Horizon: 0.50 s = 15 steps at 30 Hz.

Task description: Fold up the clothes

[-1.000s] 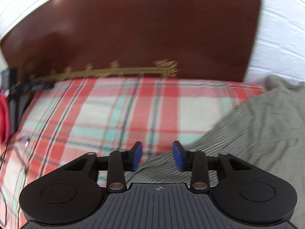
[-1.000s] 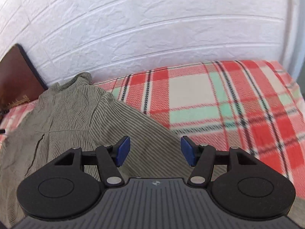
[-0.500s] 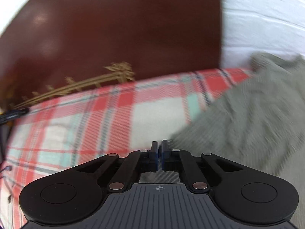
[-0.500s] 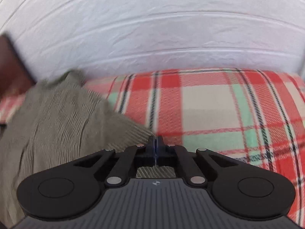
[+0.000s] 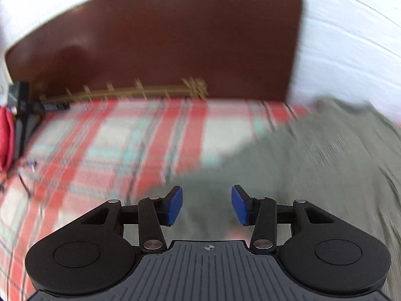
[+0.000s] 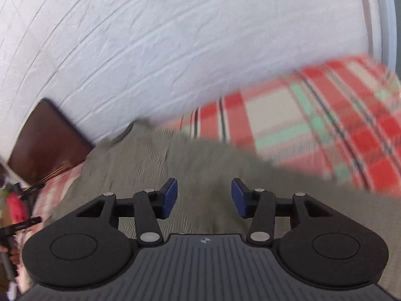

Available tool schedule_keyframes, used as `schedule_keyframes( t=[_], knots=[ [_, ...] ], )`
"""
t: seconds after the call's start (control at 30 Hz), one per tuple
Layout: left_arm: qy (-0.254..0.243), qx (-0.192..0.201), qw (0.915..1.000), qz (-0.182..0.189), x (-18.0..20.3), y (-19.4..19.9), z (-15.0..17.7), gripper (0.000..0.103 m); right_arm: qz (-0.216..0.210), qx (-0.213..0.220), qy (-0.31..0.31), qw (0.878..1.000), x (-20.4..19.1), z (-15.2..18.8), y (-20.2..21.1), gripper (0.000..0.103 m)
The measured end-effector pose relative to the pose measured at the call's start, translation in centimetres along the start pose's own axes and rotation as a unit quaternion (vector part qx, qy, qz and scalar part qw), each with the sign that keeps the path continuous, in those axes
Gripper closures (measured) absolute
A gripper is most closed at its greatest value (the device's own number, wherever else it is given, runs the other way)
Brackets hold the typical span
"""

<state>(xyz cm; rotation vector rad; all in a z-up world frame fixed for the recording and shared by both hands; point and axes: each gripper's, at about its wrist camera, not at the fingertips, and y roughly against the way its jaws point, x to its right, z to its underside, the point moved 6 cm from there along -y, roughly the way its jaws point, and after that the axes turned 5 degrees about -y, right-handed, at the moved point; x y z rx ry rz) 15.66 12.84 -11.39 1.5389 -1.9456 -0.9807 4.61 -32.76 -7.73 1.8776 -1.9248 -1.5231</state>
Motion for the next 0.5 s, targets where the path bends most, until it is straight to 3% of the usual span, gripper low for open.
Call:
schedule_keyframes(
  t=[0.07, 0.17, 0.33, 0.4, 0.5],
  knots=[
    [0.008, -0.012, 0.9995, 0.028, 0.1, 1.1, 2.1, 0.043, -0.024, -0.034, -0.058, 0.997, 1.3, 2.0, -0.1, 0.05],
    [0.068, -0.028, 0.9947, 0.071, 0.1, 0.9, 4.1, 0.039, -0.078, -0.069, -0.183, 0.978, 3.3, 4.5, -0.5, 0.049],
    [0.186, -0.035, 0.9758, 0.109, -1.0, -0.9, 4.6, 0.039, -0.099, -0.052, -0.272, 0.956, 4.6, 5.1, -1.3, 0.049],
    [0.217, -0.027, 0.97, 0.107, -1.4, -1.7, 4.1, 0.038, -0.102, -0.06, -0.281, 0.952, 4.2, 5.3, -1.9, 0.049],
    [0.218, -0.017, 0.9737, 0.065, -1.8, -2.8, 3.1, 0.038, -0.08, -0.043, -0.284, 0.955, 4.1, 4.9, -2.8, 0.05]
  ],
)
